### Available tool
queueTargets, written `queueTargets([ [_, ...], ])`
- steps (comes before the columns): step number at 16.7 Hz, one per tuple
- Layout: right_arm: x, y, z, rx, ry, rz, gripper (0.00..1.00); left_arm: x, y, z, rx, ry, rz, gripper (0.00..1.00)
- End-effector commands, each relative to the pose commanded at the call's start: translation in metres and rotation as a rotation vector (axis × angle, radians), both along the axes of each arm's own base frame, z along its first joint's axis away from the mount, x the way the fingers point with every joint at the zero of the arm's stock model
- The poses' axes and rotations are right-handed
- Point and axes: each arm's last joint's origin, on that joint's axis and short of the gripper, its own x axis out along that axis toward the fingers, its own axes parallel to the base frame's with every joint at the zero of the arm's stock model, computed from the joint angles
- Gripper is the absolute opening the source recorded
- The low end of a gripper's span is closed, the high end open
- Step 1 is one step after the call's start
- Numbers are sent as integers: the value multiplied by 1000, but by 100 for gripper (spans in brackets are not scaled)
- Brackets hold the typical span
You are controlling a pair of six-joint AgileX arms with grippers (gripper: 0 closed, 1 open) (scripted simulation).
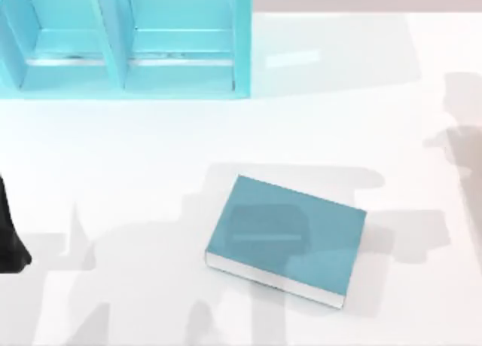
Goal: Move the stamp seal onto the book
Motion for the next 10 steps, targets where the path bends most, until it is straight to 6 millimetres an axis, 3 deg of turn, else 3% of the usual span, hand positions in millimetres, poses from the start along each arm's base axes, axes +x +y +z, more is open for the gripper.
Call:
queueTargets([
  [3, 0, 18, 9, 8, -2, 26, 0, 0, 0, 0, 0, 0, 0, 100],
  [8, 1, 18, 8, 10, 1, 21, 0, 0, 0, 0, 0, 0, 0, 100],
  [10, 6, 30, 3, 10, 7, 21, 0, 0, 0, 0, 0, 0, 0, 100],
])
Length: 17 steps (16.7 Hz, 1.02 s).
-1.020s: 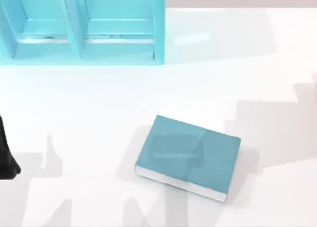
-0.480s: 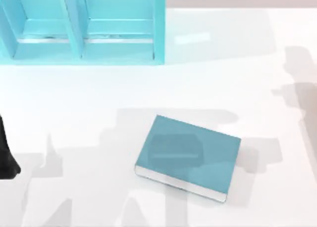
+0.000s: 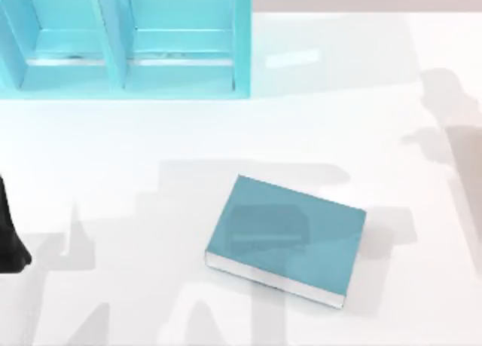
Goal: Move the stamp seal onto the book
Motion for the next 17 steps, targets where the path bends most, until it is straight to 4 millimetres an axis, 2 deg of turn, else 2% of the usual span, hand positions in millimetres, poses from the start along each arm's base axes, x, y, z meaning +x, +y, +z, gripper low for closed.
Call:
queueTargets([
  [2, 8, 27, -10, 0, 7, 0, 0, 0, 0, 0, 0, 0, 0, 100],
  [5, 12, 98, -30, -2, 10, -1, 0, 0, 0, 0, 0, 0, 0, 100],
  [8, -5, 182, -53, -4, 8, -1, 0, 0, 0, 0, 0, 0, 0, 100],
  [10, -23, 225, -68, -3, 5, 0, 0, 0, 0, 0, 0, 0, 0, 100],
  [13, -41, 258, -81, 2, -3, 1, 0, 0, 0, 0, 0, 0, 0, 100],
  [17, -43, 262, -82, 3, -4, 1, 0, 0, 0, 0, 0, 0, 0, 100],
])
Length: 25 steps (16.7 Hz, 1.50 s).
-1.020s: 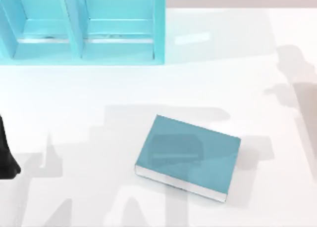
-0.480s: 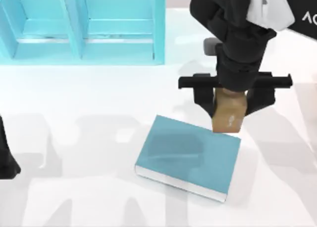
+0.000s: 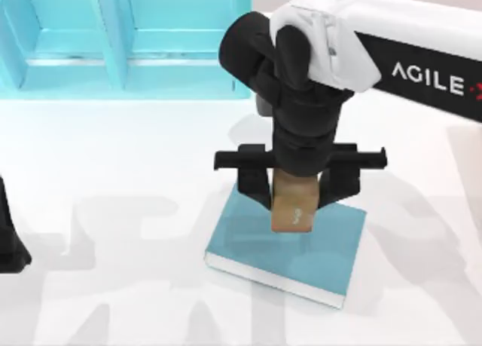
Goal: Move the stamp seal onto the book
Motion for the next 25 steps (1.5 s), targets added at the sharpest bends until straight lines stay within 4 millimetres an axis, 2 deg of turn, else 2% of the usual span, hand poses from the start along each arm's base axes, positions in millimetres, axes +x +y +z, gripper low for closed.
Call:
queueTargets([
  [8, 0, 0, 5, 0, 0, 0, 0, 0, 0, 0, 0, 0, 0, 100],
  [21, 0, 0, 5, 0, 0, 0, 98, 0, 0, 0, 0, 0, 0, 100],
  [25, 0, 0, 5, 0, 0, 0, 100, 0, 0, 0, 0, 0, 0, 100],
])
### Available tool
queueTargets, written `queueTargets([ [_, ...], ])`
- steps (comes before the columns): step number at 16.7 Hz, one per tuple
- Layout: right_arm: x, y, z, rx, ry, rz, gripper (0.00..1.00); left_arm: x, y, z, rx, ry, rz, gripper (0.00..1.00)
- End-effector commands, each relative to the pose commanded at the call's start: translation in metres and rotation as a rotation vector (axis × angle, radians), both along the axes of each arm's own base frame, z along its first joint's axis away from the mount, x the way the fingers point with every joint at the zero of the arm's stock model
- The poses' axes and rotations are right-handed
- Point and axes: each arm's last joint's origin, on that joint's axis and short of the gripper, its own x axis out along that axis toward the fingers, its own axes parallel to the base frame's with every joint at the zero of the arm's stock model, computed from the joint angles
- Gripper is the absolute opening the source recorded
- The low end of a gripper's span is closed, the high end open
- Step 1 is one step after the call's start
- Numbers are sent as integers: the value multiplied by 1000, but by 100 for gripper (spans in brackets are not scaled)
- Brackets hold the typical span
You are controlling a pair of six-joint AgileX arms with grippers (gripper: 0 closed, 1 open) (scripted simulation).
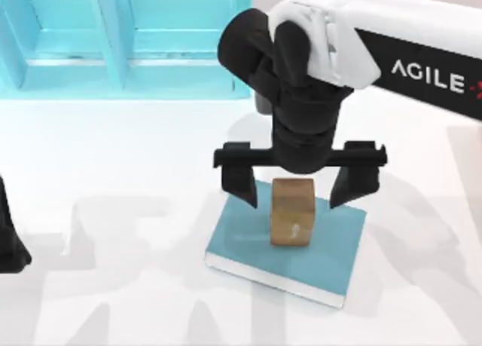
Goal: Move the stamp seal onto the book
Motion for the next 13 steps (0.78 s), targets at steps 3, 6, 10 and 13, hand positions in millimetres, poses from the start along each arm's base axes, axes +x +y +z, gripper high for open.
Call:
queueTargets([
  [3, 0, 0, 0, 0, 0, 0, 100, 0, 0, 0, 0, 0, 0, 100],
  [6, 0, 0, 1, 0, 1, -2, 100, 0, 0, 0, 0, 0, 0, 100],
  [10, 1, 0, 18, 0, 0, -2, 100, 0, 0, 0, 0, 0, 0, 100],
  [13, 0, 0, 30, 0, 0, -1, 100, 0, 0, 0, 0, 0, 0, 100],
])
